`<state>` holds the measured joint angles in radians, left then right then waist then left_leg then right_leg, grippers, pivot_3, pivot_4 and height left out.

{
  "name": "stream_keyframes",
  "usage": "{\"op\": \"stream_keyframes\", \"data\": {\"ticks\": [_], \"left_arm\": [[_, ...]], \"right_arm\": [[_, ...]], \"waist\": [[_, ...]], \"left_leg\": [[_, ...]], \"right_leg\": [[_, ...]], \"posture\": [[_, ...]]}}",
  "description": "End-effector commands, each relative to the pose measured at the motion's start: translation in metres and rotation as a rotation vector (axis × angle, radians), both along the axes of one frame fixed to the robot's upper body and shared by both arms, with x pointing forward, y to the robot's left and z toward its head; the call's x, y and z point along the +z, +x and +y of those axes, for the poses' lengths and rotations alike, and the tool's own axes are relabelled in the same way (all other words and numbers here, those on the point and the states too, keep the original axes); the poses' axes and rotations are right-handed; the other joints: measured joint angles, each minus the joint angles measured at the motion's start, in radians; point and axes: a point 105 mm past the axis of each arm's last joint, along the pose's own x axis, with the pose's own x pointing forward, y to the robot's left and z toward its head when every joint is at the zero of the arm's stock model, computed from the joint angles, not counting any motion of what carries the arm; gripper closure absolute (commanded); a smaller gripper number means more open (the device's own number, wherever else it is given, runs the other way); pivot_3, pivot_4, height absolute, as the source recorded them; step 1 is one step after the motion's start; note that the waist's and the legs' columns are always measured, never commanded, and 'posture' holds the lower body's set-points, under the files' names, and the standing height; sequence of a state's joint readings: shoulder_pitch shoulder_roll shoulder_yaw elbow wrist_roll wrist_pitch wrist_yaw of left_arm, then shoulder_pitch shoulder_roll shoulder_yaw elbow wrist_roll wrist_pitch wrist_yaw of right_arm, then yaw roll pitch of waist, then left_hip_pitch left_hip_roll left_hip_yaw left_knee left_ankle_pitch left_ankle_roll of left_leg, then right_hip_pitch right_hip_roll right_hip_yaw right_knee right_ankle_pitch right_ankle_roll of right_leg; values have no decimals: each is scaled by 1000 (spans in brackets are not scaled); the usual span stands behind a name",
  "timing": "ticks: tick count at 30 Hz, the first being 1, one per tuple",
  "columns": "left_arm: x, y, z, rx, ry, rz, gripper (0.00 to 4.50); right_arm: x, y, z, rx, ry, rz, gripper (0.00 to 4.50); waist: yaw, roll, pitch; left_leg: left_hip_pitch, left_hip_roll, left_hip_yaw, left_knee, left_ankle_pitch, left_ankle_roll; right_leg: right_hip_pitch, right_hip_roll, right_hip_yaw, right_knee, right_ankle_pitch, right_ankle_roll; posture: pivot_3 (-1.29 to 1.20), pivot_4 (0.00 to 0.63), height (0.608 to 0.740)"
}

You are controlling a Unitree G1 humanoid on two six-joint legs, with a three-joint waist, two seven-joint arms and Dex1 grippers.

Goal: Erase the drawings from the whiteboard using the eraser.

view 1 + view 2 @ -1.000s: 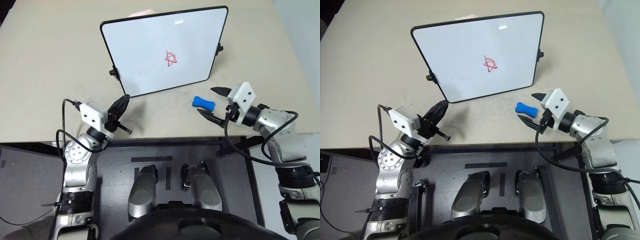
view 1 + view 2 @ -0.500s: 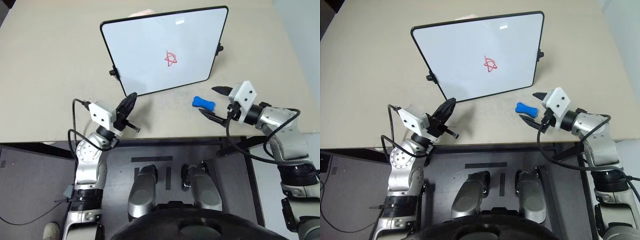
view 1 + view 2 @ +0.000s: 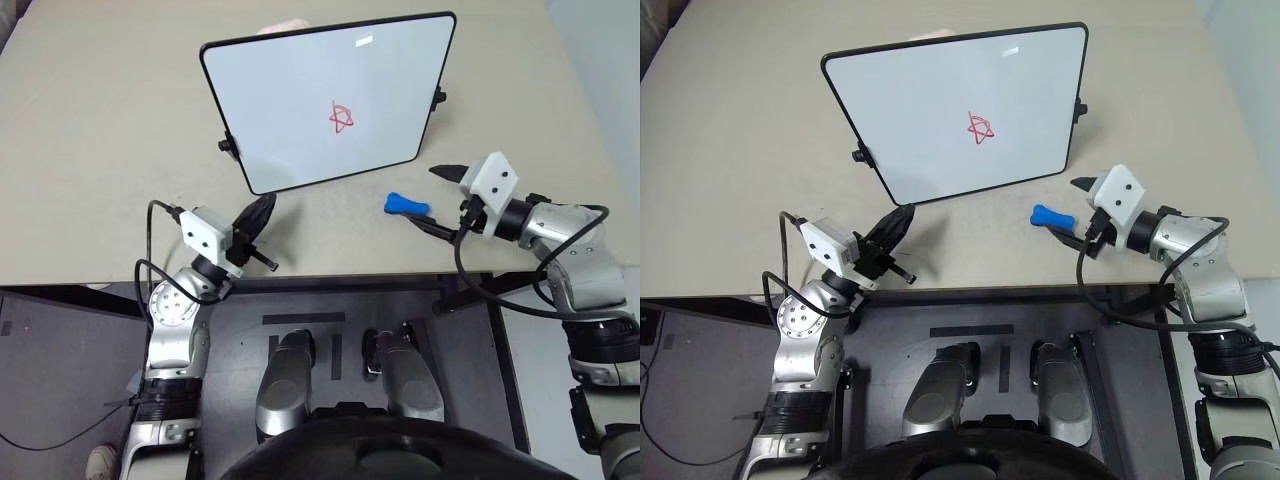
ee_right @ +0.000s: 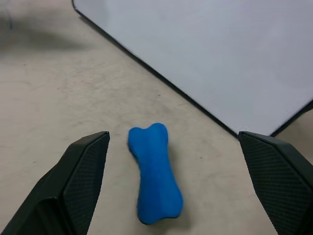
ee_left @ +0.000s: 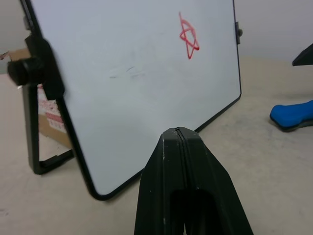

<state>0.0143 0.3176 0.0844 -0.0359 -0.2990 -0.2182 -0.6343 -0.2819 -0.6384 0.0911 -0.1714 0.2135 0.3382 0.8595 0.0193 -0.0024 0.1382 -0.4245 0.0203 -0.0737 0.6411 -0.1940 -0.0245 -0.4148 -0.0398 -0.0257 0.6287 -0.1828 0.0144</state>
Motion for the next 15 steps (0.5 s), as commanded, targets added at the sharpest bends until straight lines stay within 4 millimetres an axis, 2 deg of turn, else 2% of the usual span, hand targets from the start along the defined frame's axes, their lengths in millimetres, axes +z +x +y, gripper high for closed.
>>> {"op": "stream_keyframes", "data": {"ticks": [1,7,11,15], "left_arm": [[10,0,-1,-2,-7,-51,4500],[7,-3,-5,-6,-14,-45,4500],[7,-3,-6,-3,-18,-47,4500],[8,-2,-6,3,-21,-50,4500]], "right_arm": [[0,5,-1,-16,17,27,42],[-2,18,-3,-37,54,76,42],[-6,18,2,-11,53,91,42],[-10,20,7,-6,51,104,42]], "waist": [[0,0,0],[0,0,0],[0,0,0],[0,0,0]], "left_leg": [[0,0,0,0,0,0],[0,0,0,0,0,0],[0,0,0,0,0,0],[0,0,0,0,0,1]], "right_leg": [[0,0,0,0,0,0],[0,0,0,0,0,0],[0,0,0,0,0,0],[0,0,0,0,5,-9]], "posture": [[0,150,740],[0,150,740],[0,150,740],[0,150,740]]}}
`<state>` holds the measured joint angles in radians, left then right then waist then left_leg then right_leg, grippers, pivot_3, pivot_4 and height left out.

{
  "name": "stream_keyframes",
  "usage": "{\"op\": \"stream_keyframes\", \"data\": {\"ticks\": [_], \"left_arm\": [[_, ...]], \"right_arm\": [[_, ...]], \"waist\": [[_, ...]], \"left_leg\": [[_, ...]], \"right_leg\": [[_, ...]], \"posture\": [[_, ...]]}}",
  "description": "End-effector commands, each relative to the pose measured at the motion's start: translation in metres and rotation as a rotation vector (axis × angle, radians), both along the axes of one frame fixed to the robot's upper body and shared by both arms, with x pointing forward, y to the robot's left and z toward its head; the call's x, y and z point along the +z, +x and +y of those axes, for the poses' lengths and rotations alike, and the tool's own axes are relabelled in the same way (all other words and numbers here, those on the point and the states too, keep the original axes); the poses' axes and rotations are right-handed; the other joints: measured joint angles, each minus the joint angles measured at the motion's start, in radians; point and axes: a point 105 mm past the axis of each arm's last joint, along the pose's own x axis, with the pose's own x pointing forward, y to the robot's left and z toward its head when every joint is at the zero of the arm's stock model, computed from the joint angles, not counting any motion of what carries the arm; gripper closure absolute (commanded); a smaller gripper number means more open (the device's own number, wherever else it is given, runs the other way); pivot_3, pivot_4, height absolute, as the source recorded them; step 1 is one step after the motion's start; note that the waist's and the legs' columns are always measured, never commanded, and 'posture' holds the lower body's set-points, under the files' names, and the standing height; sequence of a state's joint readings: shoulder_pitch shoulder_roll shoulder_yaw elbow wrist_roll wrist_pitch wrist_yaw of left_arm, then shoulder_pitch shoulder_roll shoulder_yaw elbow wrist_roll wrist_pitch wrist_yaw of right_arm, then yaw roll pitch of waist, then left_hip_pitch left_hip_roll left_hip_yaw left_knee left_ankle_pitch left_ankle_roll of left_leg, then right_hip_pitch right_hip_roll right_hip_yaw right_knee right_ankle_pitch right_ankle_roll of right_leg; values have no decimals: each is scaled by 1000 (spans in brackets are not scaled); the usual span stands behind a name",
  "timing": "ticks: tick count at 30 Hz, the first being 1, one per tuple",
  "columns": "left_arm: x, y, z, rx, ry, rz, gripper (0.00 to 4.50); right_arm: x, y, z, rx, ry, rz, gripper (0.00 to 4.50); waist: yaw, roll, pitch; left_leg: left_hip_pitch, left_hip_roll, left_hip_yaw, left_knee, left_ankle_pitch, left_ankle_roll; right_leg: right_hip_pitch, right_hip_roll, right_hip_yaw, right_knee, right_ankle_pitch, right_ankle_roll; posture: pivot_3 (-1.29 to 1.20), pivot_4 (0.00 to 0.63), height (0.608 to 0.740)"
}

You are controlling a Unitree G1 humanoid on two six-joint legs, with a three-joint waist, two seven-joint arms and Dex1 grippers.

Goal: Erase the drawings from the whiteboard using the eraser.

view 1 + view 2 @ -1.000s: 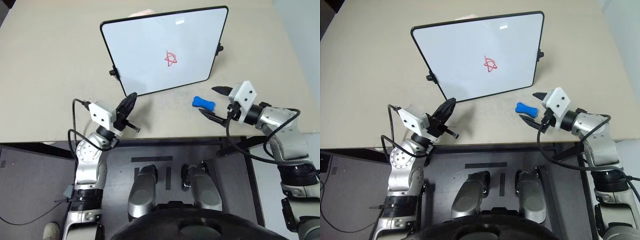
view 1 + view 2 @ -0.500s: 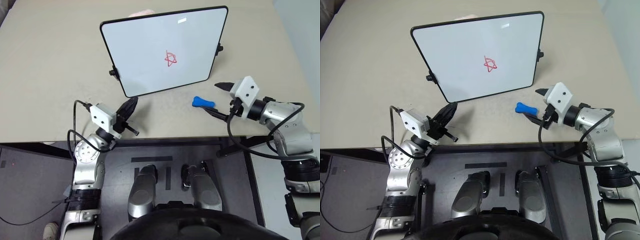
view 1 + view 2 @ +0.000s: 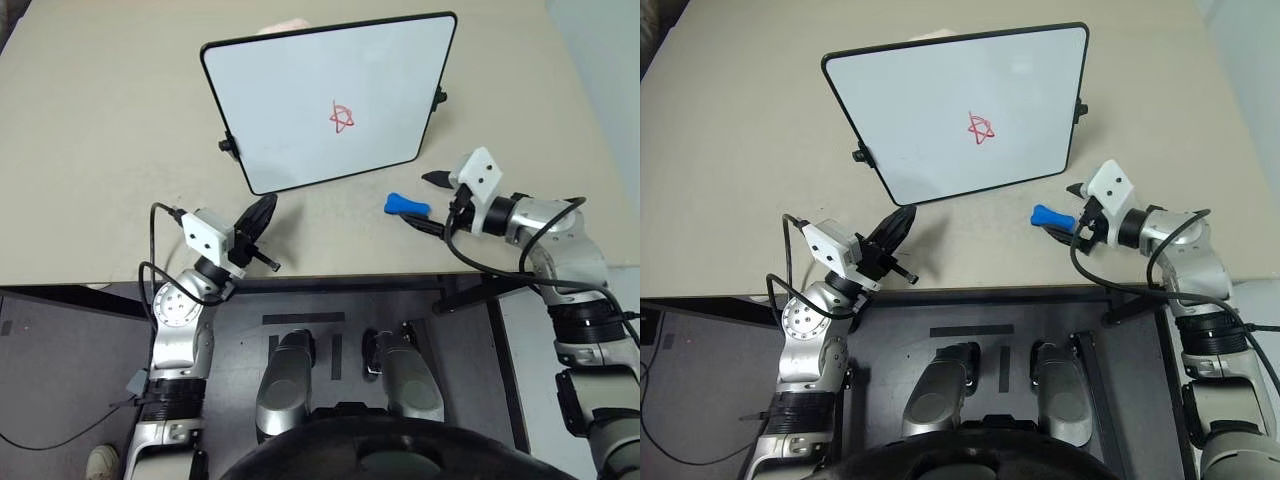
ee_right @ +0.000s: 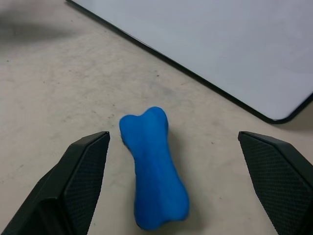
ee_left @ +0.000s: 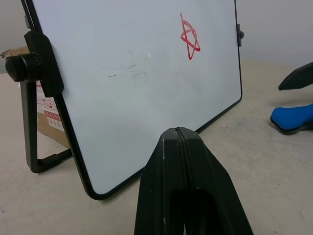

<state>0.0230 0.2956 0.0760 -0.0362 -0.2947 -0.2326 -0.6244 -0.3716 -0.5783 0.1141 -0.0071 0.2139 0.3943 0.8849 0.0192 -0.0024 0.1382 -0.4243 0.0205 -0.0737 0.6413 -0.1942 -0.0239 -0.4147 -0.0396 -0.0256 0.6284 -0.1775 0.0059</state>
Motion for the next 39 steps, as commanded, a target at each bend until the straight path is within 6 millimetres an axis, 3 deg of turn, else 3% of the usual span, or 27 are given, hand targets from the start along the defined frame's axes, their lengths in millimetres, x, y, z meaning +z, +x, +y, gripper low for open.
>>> {"op": "stream_keyframes", "data": {"ticks": [1,4,17,22,25,29,35,39], "left_arm": [[10,-1,-3,0,-2,-48,4500],[10,-1,-3,2,-3,-49,4500],[11,1,-4,1,-3,-52,4500],[11,0,-3,4,-1,-50,4500],[10,-1,-3,4,-1,-48,4500],[9,0,-5,-3,-2,-46,4500],[11,4,-7,-3,-5,-56,4500],[12,3,-5,6,-5,-60,4500]], "right_arm": [[5,2,6,25,4,-16,42],[2,2,6,17,3,-6,42],[-2,2,6,16,-24,-39,4075],[17,4,10,37,-27,-142,4075],[55,8,25,78,-19,-304,4075],[100,11,60,176,-34,-588,4075],[114,31,81,189,-74,-833,4075],[105,38,89,227,-88,-859,4075]], "waist": [[0,0,0],[1,0,0],[0,0,0],[0,0,0],[-1,0,0],[-13,0,0],[-3,0,0],[1,0,0]], "left_leg": [[0,0,0,0,0,0],[0,0,0,0,0,0],[0,0,0,0,0,0],[0,0,0,0,0,0],[0,0,0,0,0,0],[1,1,0,0,0,0],[1,2,-1,-1,0,0],[-3,2,0,0,0,0]], "right_leg": [[0,0,0,0,0,0],[0,0,0,0,0,0],[0,0,0,0,0,0],[0,0,0,0,0,0],[0,0,0,0,0,0],[-1,0,0,0,0,0],[-1,1,0,1,2,-5],[-6,0,0,1,3,-6]], "posture": [[0,150,740],[0,150,740],[0,150,740],[0,150,740],[0,150,740],[0,150,740],[0,150,740],[0,150,740]]}}
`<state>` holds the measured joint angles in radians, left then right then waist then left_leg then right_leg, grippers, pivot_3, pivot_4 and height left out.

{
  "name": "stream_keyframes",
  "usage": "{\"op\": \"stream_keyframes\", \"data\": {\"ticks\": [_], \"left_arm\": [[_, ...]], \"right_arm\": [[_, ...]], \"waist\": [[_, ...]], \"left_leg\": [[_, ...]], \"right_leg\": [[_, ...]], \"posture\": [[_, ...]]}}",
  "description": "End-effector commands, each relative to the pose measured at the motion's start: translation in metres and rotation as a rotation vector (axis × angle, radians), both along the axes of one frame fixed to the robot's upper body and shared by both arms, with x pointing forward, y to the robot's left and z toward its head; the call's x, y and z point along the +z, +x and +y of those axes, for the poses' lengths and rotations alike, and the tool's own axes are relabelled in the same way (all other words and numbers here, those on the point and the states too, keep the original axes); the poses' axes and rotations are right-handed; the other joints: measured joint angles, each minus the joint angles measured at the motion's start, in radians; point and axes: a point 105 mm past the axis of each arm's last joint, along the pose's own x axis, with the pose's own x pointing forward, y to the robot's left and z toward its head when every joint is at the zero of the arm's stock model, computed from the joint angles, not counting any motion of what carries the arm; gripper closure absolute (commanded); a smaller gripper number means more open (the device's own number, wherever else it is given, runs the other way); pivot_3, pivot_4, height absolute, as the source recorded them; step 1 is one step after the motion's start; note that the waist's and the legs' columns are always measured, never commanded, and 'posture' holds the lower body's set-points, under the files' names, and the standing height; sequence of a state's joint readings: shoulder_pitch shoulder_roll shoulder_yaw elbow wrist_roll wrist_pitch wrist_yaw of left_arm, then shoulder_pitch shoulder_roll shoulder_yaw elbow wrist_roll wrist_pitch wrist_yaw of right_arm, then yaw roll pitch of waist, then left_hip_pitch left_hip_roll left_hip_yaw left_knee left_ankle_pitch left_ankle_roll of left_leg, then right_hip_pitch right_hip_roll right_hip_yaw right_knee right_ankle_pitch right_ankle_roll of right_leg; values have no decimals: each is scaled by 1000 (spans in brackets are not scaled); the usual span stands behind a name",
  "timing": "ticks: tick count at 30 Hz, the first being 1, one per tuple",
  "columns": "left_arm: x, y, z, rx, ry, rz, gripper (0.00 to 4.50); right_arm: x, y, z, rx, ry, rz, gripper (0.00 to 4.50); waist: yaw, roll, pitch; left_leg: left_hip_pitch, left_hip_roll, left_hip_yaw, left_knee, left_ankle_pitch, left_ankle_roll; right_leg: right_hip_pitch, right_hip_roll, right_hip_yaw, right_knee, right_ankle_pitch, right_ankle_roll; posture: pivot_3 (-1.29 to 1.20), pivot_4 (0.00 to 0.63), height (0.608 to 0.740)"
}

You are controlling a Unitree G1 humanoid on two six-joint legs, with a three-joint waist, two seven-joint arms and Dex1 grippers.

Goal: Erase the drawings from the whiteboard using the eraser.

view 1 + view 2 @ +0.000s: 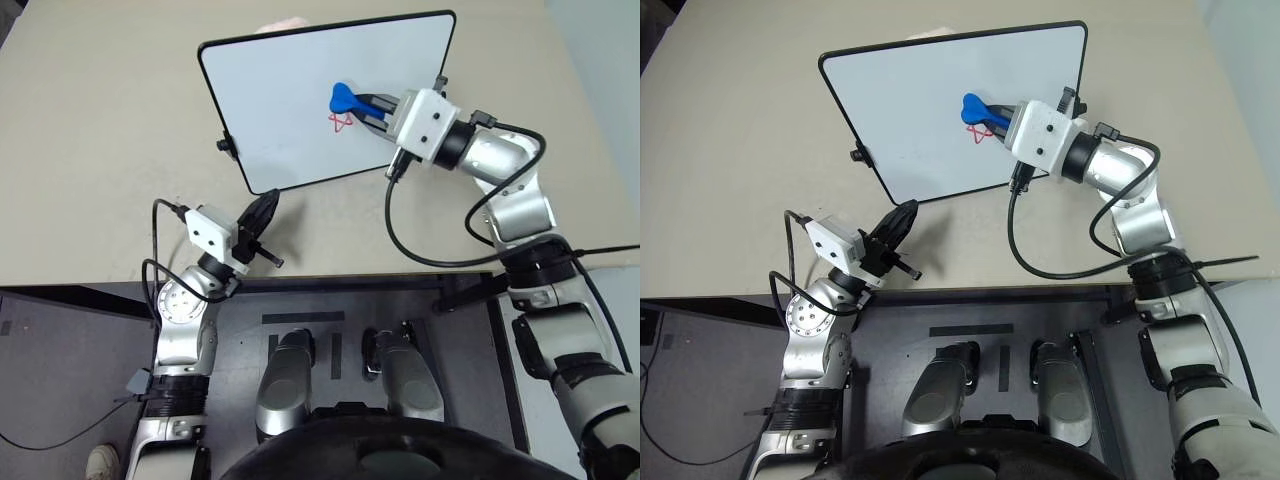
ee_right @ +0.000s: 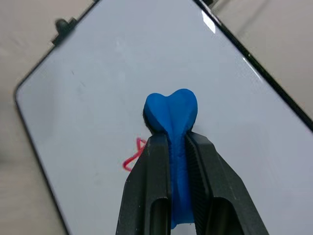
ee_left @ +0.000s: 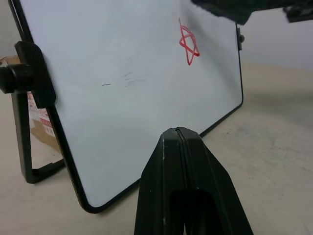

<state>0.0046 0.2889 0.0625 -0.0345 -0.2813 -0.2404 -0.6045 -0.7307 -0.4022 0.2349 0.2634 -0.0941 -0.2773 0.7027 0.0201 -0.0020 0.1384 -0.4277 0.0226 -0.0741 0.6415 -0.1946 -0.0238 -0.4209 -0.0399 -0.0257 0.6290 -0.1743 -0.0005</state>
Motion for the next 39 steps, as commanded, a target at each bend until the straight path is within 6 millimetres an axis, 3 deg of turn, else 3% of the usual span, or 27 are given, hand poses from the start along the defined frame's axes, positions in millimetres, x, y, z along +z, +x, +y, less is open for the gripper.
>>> {"op": "stream_keyframes", "data": {"ticks": [1,5,10,13,21,24,29,32,35,39], "left_arm": [[8,0,0,6,-7,-40,4500],[8,-1,1,15,-9,-44,4500],[8,-2,3,28,-9,-48,4500],[8,-3,4,33,-8,-48,4500],[9,-3,2,27,-8,-53,4500],[9,-2,1,24,-9,-53,4500],[9,-1,0,22,-10,-55,4500],[9,-1,0,20,-10,-56,4500],[9,0,1,21,-7,-56,4500],[9,-1,2,21,-6,-55,4500]], "right_arm": [[3,4,7,24,-4,-77,4075],[-22,19,10,-24,-48,-60,4075],[-48,16,13,9,-101,-33,4075],[-45,16,13,7,-89,-58,4075],[11,27,8,-64,45,-242,4075],[2,28,7,-65,14,-221,4075],[-42,26,4,-60,-74,-116,4075],[-56,25,2,-67,-107,-95,4075],[-56,26,1,-76,-107,-102,4075],[-29,30,0,-102,-35,-192,4075]], "waist": [[0,0,0],[-2,0,0],[-3,0,0],[-4,0,0],[-7,0,0],[-7,0,0],[-7,0,0],[-7,0,0],[-8,1,0],[-9,1,1]], "left_leg": [[0,0,0,0,0,-1],[0,1,0,0,-2,-4],[1,2,1,0,-7,-12],[2,2,1,0,-8,-14],[2,2,1,0,-7,-14],[2,2,1,0,-7,-14],[2,2,1,0,-7,-14],[2,2,1,0,-7,-14],[2,3,1,0,-7,-14],[2,3,1,0,-7,-14]], "right_leg": [[-1,0,0,0,0,-1],[-3,0,-1,1,2,-3],[-3,0,-1,1,4,-5],[-3,0,-1,1,7,-7],[-3,0,-1,1,8,-8],[-3,0,-1,1,8,-8],[-3,0,-1,1,8,-8],[-3,0,-1,1,8,-8],[-3,0,-1,1,9,-9],[-3,0,-1,1,10,-9]], "posture": [[0,150,740],[0,150,740],[0,150,740],[0,150,740],[0,150,740],[0,150,740],[0,150,740],[0,150,740],[0,150,740],[0,150,740]]}}
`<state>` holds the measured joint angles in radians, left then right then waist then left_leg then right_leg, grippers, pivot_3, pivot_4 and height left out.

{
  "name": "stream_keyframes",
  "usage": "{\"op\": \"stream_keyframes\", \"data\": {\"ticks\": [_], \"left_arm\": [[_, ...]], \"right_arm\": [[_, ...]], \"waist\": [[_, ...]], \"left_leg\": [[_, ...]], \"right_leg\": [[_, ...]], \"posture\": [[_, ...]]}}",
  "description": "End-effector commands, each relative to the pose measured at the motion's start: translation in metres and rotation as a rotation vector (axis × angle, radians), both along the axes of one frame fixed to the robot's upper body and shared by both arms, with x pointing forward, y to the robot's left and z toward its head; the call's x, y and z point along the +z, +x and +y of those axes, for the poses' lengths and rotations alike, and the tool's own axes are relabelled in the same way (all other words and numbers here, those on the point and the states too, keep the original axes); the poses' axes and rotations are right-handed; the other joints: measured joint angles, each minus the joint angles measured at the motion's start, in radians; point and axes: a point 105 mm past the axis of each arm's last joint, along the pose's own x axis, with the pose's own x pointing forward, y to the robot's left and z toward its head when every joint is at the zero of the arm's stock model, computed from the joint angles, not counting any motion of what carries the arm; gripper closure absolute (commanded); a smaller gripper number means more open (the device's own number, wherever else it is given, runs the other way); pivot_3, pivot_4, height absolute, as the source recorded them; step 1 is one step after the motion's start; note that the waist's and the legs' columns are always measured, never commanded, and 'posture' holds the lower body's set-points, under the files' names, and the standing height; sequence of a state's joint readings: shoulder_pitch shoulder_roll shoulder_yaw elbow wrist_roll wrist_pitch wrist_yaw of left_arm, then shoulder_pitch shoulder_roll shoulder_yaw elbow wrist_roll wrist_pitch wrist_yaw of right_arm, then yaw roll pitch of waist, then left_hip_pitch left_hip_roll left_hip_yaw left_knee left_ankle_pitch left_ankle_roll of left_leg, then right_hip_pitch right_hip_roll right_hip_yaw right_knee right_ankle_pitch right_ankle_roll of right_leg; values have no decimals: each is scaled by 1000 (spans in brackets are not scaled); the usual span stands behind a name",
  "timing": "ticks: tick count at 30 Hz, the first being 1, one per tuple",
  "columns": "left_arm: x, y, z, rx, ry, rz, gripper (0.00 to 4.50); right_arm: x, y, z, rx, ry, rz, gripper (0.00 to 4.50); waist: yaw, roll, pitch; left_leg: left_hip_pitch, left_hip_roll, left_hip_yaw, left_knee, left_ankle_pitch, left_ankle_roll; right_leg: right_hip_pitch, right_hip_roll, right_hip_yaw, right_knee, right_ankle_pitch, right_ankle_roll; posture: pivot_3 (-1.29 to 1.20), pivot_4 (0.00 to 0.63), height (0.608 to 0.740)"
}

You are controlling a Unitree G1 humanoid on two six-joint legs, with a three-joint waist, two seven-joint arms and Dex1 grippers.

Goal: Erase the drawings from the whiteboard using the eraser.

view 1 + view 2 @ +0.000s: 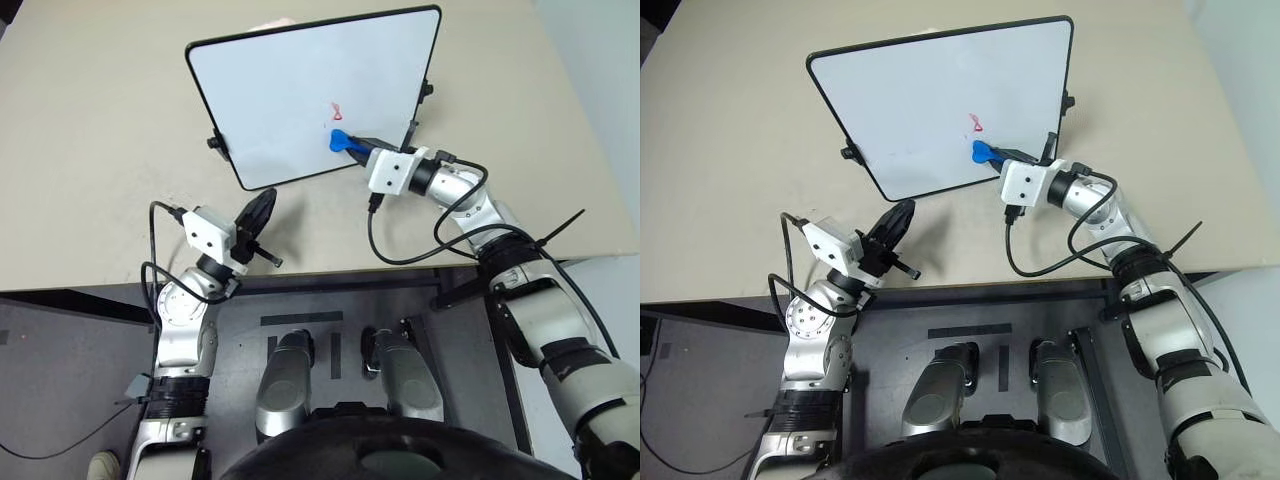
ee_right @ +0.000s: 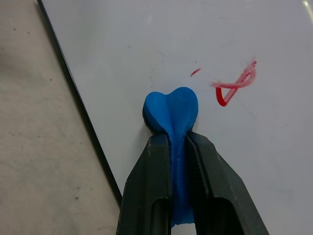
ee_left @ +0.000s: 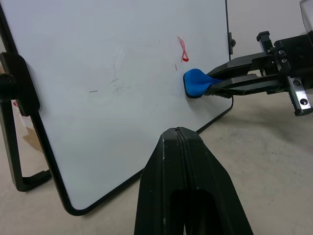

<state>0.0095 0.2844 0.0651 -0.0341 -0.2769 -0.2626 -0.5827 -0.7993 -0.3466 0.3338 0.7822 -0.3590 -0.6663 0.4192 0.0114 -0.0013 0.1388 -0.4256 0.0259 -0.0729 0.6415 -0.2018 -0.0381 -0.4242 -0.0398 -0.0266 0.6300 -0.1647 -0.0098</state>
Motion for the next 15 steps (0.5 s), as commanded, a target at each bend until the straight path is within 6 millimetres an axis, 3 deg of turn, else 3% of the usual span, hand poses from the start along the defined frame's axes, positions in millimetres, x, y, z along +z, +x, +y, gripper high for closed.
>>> {"op": "stream_keyframes", "data": {"ticks": [1,5,8,11,15], "left_arm": [[8,0,0,-4,0,-37,4500],[8,-1,-1,-4,-2,-36,4500],[7,-2,-1,-3,-2,-35,4500],[7,-1,-1,-1,-3,-35,4500],[7,-1,0,1,-4,-36,4500]], "right_arm": [[49,6,-1,-20,107,-160,4075],[78,5,0,-15,173,-255,4075],[85,3,3,0,178,-273,4075],[75,2,5,4,158,-245,4075],[39,3,5,-10,93,-150,4075]], "waist": [[-1,0,0],[-4,0,0],[-4,0,0],[-4,0,0],[-4,0,0]], "left_leg": [[0,0,0,0,0,0],[0,0,0,0,0,0],[0,0,0,0,0,0],[0,0,0,0,0,0],[-1,0,1,0,0,0]], "right_leg": [[0,0,0,0,0,0],[0,0,0,0,0,0],[0,0,0,-1,0,0],[0,0,0,-1,0,0],[0,0,0,-2,-1,1]], "posture": [[0,150,740],[0,150,740],[0,150,740],[0,150,740],[0,150,740]]}}
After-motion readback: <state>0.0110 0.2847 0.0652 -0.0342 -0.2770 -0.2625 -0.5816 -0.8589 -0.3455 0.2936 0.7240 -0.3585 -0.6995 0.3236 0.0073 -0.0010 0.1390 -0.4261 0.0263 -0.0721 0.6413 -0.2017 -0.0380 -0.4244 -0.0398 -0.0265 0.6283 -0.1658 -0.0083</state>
